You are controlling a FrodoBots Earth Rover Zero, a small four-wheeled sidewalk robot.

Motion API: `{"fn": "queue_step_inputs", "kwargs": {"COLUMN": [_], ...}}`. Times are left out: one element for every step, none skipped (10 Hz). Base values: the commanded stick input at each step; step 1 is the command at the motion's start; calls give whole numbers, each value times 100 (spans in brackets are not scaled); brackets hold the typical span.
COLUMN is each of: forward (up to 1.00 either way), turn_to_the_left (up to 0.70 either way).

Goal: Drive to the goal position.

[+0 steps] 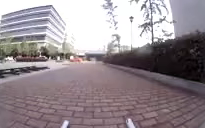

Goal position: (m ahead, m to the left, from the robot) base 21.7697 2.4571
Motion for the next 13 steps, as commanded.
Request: {"fn": "queue_step_inputs", "kwargs": {"forward": [70, 70, 70, 70, 70, 70, 70, 70, 70, 70, 70, 70, 70], "turn_to_the_left": [0, 0, 0, 0, 0, 0, 0, 0, 0, 0, 0, 0, 0]}}
